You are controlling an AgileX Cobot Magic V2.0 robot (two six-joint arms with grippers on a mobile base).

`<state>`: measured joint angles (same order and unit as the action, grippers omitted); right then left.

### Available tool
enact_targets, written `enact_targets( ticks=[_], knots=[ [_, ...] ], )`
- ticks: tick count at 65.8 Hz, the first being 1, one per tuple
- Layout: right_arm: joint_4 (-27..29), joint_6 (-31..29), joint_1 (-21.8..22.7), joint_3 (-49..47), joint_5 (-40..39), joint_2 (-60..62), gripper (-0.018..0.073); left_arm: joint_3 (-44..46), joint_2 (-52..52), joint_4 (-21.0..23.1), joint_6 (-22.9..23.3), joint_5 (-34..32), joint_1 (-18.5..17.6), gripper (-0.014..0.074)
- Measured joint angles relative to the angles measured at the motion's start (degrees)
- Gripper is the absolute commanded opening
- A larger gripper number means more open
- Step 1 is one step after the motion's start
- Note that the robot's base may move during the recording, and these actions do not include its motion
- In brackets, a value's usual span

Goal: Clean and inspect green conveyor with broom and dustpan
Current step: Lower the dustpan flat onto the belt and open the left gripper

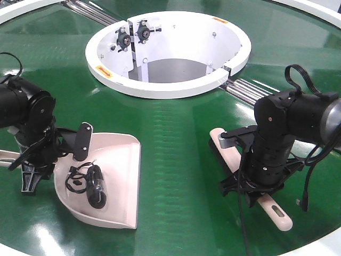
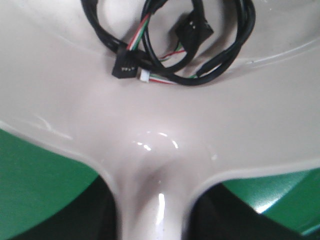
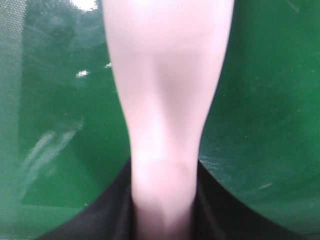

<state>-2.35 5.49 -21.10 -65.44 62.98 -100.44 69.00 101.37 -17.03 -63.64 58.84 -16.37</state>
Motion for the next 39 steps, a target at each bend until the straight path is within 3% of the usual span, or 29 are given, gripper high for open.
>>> enact_targets(
  ticks=[39],
  knots=[
    [0.00, -0.04, 0.00, 0.00, 0.00, 0.00, -0.0001, 0.00, 0.17, 0.27, -0.25, -2.53, -0.15, -0.0004]
  ],
)
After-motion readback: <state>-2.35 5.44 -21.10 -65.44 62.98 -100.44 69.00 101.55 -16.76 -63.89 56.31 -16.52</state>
